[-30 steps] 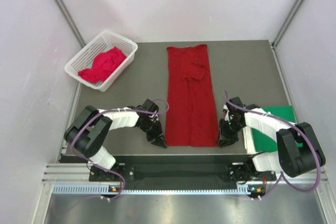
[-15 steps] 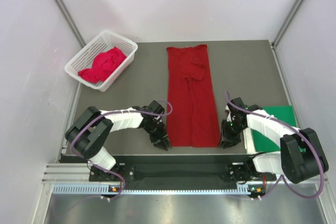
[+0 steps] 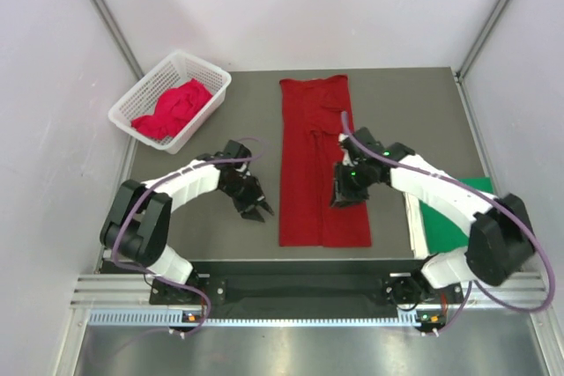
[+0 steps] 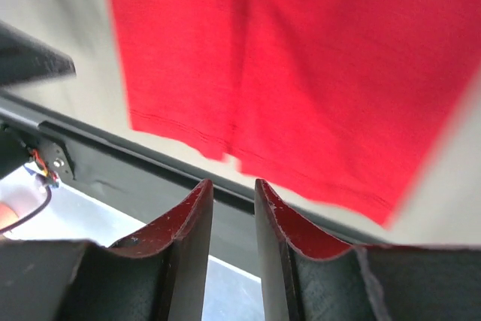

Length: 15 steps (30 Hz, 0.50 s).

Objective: Fold and stack the t-shirts
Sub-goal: Fold the tshirt

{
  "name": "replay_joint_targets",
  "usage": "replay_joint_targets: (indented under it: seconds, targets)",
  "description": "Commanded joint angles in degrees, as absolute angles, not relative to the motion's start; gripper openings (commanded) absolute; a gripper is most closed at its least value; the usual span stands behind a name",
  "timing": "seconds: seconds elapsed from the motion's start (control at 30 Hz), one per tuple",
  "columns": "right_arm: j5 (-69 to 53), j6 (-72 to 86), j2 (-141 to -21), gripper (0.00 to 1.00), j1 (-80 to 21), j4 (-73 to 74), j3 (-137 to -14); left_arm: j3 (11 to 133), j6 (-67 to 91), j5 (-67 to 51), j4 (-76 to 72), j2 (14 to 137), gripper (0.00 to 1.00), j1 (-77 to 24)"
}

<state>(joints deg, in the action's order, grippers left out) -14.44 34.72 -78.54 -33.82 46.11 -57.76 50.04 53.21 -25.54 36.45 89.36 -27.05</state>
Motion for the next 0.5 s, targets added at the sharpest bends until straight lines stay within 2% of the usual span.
replay_joint_targets:
  seconds: [0.0,0.23,0.47]
  targets:
    - [-14.1,37.3,-84.1,0.30,-39.6,40.9,-61.1,48.8,49.8,-28.4,35.2,85.2,0.42,-21.9]
    - [-15.9,40.2,-90.9,0.28,-46.7,33.4,-58.9,47.1,47.3,-29.8,35.0,84.1,0.42,-18.1]
    - [-12.6,40.3,-94.1,0.28,-49.3,36.6,-58.8,46.1,46.8,-30.3,35.0,84.4,0.41,-17.9]
